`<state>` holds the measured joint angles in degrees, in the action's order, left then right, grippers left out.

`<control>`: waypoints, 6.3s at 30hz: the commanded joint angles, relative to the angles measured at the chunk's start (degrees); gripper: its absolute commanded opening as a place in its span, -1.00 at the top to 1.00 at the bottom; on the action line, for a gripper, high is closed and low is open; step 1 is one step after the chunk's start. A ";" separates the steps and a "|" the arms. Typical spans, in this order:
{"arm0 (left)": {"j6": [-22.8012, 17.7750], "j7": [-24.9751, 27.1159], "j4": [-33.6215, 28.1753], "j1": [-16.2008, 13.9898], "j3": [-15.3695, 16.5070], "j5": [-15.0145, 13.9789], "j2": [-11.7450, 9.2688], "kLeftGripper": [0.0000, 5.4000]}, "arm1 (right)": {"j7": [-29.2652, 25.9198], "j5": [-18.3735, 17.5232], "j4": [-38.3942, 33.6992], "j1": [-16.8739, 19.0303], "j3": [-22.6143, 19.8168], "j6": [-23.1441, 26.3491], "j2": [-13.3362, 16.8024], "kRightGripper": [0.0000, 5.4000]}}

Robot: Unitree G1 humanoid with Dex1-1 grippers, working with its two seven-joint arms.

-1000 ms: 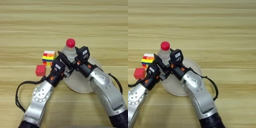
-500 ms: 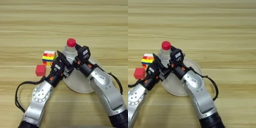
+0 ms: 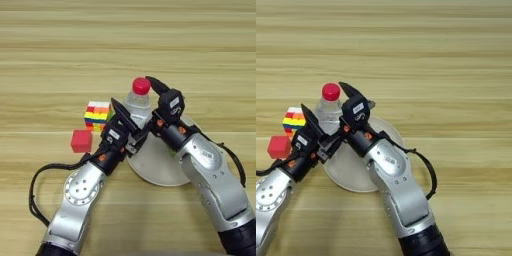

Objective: Move the objects on the table

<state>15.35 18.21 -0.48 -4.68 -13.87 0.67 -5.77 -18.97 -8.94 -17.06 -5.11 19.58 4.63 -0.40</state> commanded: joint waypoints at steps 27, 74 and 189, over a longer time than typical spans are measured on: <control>-0.08 -0.28 -2.68 0.48 3.40 -1.78 -1.03 -0.16 | 8.84 -1.00 7.41 -4.00 -25.36 -7.51 5.91 -1.00; -1.53 -4.51 -4.54 1.52 22.08 -9.89 -4.62 -0.16 | 13.71 2.70 36.32 -7.67 -30.22 -17.86 8.99 -1.00; 16.50 -7.96 33.27 13.03 26.09 -7.11 -5.58 -0.99 | 3.45 -0.93 12.56 3.79 -8.48 10.42 0.82 -1.00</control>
<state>32.30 10.36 33.18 8.55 12.51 -6.92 -10.82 -16.29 -9.47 -5.93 -0.14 12.14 14.27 0.98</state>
